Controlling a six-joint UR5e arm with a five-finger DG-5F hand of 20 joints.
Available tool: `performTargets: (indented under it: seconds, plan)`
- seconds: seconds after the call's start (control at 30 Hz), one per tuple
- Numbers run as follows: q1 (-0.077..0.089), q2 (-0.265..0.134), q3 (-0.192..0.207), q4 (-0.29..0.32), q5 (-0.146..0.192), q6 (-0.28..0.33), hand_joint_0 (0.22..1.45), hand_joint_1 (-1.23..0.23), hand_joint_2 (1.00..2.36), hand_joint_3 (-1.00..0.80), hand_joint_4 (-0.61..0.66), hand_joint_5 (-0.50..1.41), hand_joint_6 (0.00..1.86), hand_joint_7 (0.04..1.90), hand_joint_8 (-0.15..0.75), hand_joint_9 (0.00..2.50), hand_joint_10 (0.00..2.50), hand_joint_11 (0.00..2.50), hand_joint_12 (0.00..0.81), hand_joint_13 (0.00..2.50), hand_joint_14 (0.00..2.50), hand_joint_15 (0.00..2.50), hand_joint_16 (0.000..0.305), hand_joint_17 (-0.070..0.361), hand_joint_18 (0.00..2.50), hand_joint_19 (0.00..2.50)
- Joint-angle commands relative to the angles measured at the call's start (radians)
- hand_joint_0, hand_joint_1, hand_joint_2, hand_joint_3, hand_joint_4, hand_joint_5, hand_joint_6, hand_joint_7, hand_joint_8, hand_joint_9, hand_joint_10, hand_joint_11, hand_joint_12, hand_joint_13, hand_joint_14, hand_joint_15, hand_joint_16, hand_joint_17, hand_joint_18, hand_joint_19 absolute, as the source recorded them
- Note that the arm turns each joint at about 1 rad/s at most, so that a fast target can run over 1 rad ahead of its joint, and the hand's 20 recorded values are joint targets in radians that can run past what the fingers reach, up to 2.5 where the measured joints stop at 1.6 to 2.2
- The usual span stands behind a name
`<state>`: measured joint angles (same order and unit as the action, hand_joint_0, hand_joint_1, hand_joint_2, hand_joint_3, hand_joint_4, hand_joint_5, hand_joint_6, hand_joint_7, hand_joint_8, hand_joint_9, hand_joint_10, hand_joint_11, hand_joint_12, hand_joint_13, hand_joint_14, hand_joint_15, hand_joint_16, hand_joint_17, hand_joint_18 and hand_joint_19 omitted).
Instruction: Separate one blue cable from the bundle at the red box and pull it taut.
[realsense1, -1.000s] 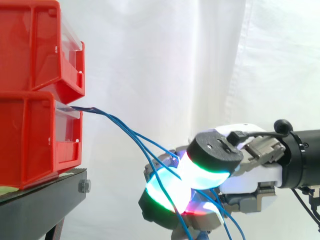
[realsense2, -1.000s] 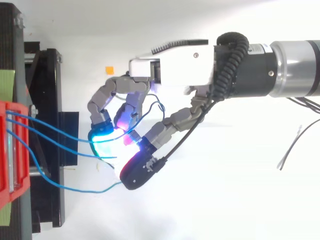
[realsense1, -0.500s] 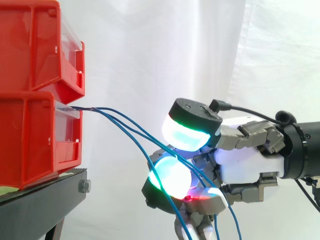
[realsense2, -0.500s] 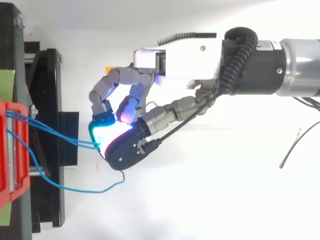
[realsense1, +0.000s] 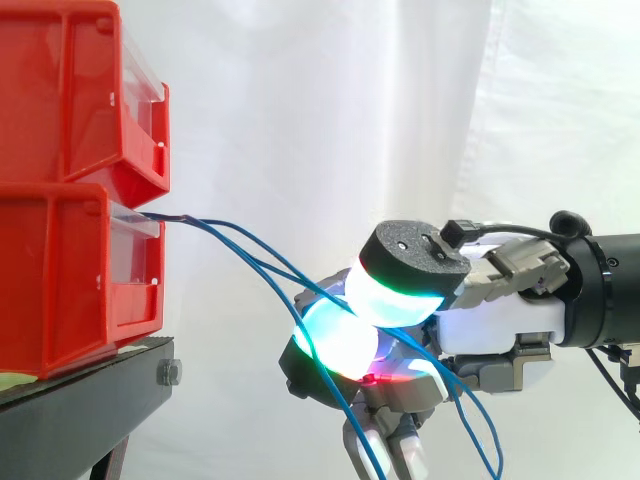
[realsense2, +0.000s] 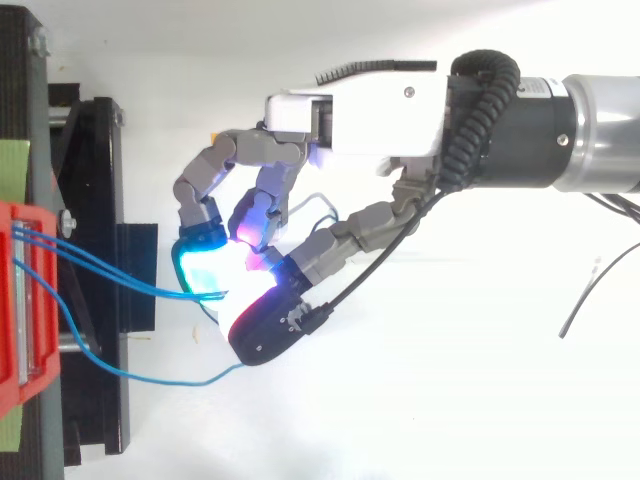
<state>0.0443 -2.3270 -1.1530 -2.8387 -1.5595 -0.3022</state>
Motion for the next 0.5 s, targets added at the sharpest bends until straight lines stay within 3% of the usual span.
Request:
performTargets:
  seconds: [0.0, 0.27, 0.47]
  plan:
    - [0.000, 0.000, -0.001, 0.001, 0.001, 0.000, 0.75, -0.88, 1.01, -0.42, 0.01, -0.18, 0.90, 1.14, 0.350, 1.13, 0.02, 1.26, 0.398, 0.93, 0.02, 0.61, 0.050, 0.112, 0.93, 0.66]
    - [0.003, 0.000, -0.001, 0.001, 0.001, 0.005, 0.84, -0.94, 1.00, -0.50, -0.04, -0.18, 0.93, 1.17, 0.336, 1.14, 0.02, 1.27, 0.386, 0.94, 0.02, 0.62, 0.048, 0.107, 0.88, 0.65]
    - [0.005, 0.000, -0.001, -0.002, 0.003, 0.005, 0.80, -0.96, 1.00, -0.50, 0.01, -0.17, 0.92, 1.18, 0.337, 1.15, 0.02, 1.28, 0.382, 0.93, 0.02, 0.60, 0.047, 0.107, 0.90, 0.61]
